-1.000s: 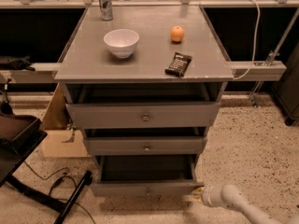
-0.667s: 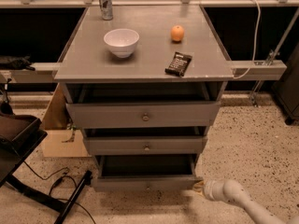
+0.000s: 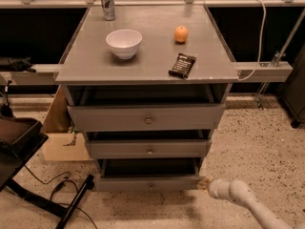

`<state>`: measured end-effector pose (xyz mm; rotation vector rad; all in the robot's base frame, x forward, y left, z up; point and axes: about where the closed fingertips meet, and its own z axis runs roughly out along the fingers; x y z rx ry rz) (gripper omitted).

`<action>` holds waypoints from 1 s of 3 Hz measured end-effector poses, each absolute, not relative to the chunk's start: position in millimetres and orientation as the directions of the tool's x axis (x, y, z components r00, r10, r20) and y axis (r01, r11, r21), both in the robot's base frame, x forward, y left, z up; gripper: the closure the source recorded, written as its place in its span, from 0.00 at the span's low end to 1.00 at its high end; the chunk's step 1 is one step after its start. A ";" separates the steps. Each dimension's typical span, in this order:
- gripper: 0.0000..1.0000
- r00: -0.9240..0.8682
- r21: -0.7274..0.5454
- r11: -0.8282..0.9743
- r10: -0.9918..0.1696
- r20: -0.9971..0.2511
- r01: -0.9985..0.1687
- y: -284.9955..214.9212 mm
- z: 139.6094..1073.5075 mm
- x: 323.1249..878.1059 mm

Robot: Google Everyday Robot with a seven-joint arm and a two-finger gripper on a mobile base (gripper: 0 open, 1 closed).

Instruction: Close bottom drawer

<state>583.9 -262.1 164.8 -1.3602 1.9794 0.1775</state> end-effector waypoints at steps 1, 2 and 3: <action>1.00 -0.171 -0.304 0.444 -0.756 -0.631 -0.843 -266.4 174.1 599.2; 1.00 -0.144 -0.338 0.450 -0.750 -0.645 -0.827 -266.5 185.2 625.5; 0.97 -0.144 -0.338 0.450 -0.750 -0.645 -0.827 -266.8 185.2 624.4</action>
Offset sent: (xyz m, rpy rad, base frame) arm 0.0898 -0.0111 0.0432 0.0227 -0.1703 -0.0253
